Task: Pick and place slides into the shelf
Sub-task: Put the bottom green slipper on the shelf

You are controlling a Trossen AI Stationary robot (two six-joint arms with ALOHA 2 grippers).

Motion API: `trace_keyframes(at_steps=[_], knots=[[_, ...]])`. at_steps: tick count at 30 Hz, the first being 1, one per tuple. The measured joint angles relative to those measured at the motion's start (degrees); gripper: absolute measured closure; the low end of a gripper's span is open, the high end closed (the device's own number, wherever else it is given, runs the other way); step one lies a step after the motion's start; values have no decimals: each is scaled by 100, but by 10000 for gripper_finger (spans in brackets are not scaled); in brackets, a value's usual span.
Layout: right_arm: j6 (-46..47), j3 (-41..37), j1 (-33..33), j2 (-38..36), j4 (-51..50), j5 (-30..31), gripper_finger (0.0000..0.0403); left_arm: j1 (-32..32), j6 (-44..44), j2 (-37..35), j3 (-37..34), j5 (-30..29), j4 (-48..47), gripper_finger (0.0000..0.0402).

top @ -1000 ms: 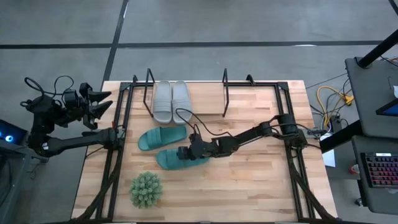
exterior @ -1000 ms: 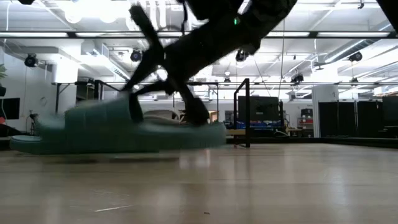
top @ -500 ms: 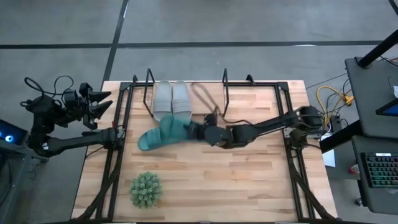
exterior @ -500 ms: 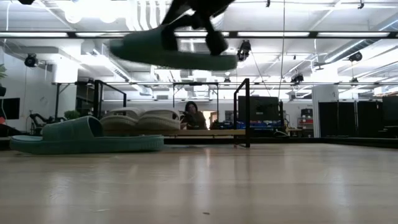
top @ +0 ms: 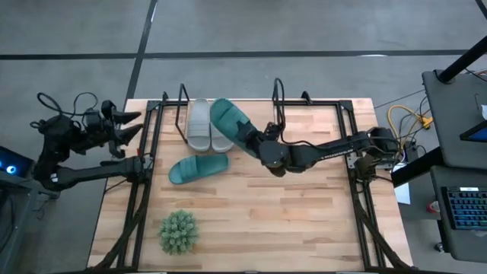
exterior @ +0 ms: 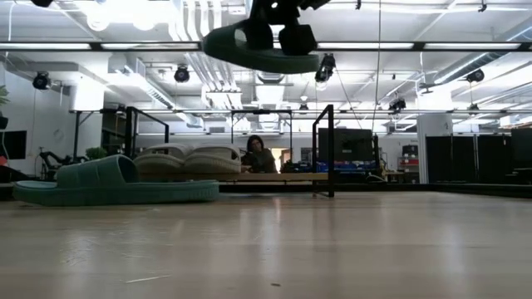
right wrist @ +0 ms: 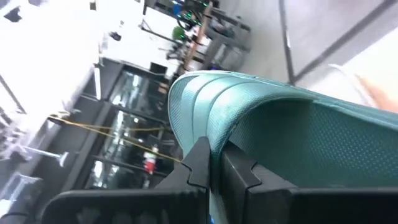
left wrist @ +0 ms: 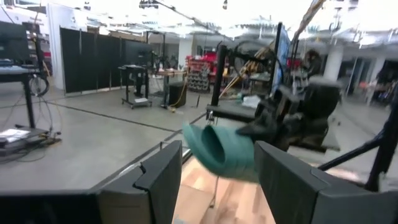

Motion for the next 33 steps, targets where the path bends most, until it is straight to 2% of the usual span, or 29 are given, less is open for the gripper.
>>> trace_keyframes(at_steps=[11, 17, 19, 21, 28, 33], knots=[[-606, 2, -141, -76, 640, 166, 394, 2, 1176, 1338, 14, -6, 23, 215], [-664, 2, -173, -74, 739, 162, 394, 0, 2041, 1739, 35, 16, 506, 215], [-781, 2, -195, -74, 923, 199, 394, 0, 1829, 1819, 35, 16, 752, 215], [-1105, 2, -236, -74, 1215, 278, 394, 0, 1243, 1889, 33, 2, 1023, 215], [-2907, 2, -361, -74, 2738, 171, 394, 0, -369, 2091, -11, 58, 1169, 215], [-3469, 2, -440, -74, 3318, -312, 394, 2, -1089, 2271, -43, 695, 1456, 215]])
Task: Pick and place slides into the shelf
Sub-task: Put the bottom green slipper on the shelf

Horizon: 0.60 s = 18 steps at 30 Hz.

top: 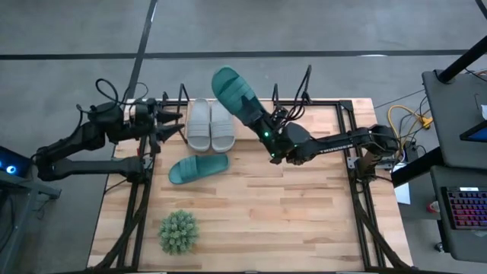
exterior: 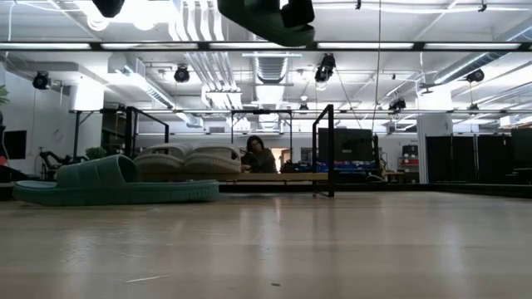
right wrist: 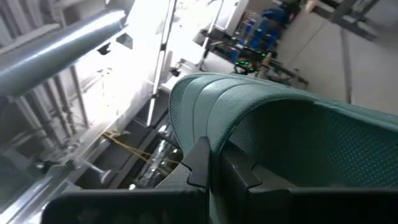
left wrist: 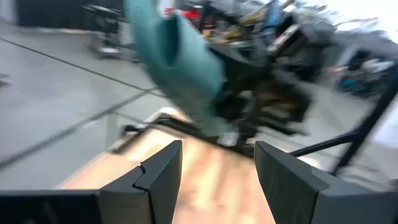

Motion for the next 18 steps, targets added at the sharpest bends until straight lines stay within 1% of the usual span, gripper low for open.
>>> trace_keyframes(at_steps=[2, 4, 7, 10, 14, 18], knots=[[-98, 0, -2, 0, 142, -69, 394, -2, -308, 110, -40, 320, 300, 215], [-252, 8, -1, 0, 272, -116, 394, 0, -608, 244, -110, 518, 639, 215], [-644, 103, -3, 0, 476, -432, 394, 0, -912, 429, -268, 581, 1154, 215], [-1098, 274, 3, 0, 671, -604, 394, -1, -932, 602, -411, 607, 1627, 215], [-1633, 613, 3, 0, 682, -916, 394, -2, -947, 955, -537, 609, 2067, 215], [-1883, 837, 1, 0, 689, -991, 394, -2, -1077, 1258, -679, 653, 3095, 215]])
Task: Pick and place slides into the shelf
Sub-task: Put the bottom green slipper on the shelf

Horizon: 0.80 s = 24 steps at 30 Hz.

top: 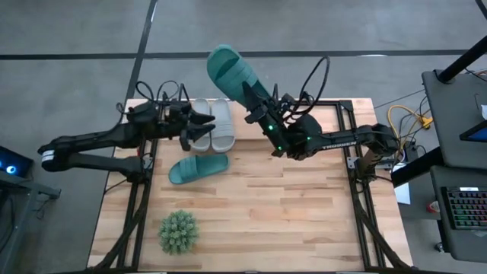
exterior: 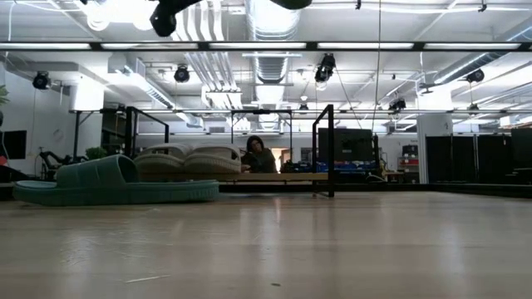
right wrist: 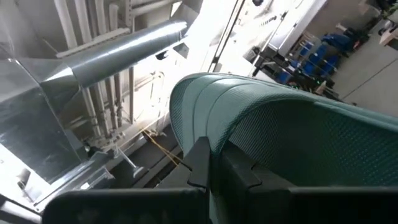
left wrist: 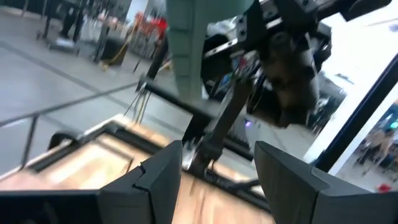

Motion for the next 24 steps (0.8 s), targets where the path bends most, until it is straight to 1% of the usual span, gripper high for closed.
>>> trace_keyframes(at_steps=[3, 6, 13, 16, 20, 24], knots=[[-2, 18, 9, 0, -23, -5, 394, -1, -2, 258, -100, 24, 779, 215], [20, 18, 13, 2, -25, -15, 394, -2, 2, 499, -109, 47, 1298, 215], [65, 16, 30, 2, -21, -239, 394, -2, 309, 1117, -104, 203, 2137, 215], [185, 16, 33, 2, -18, -420, 394, -2, 604, 1301, -104, 237, 2481, 215], [305, 12, 41, 2, -19, -491, 394, 0, 900, 1488, -102, 235, 2806, 215], [455, 11, 39, 2, -19, -722, 394, 6, 1169, 1621, -102, 182, 3027, 215]])
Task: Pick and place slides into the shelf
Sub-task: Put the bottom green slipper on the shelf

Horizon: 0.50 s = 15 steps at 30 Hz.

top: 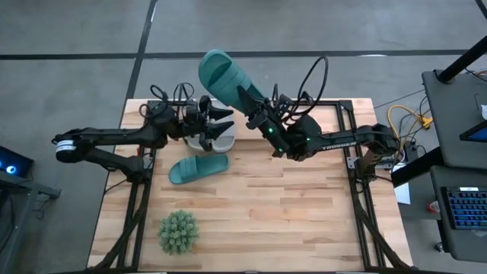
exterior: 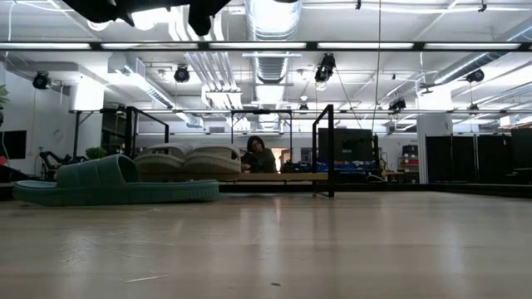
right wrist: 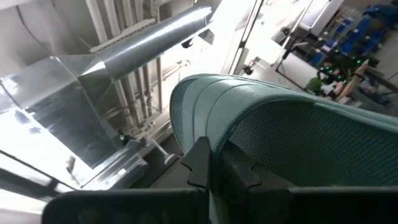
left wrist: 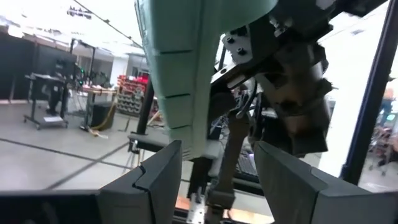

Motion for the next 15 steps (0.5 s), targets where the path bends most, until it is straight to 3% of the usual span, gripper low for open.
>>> trace_keyframes(at_steps=[15], knots=[[-2, -2, 37, -46, -54, -231, 394, 265, 335, 12, 11, -395, 358, 215]])
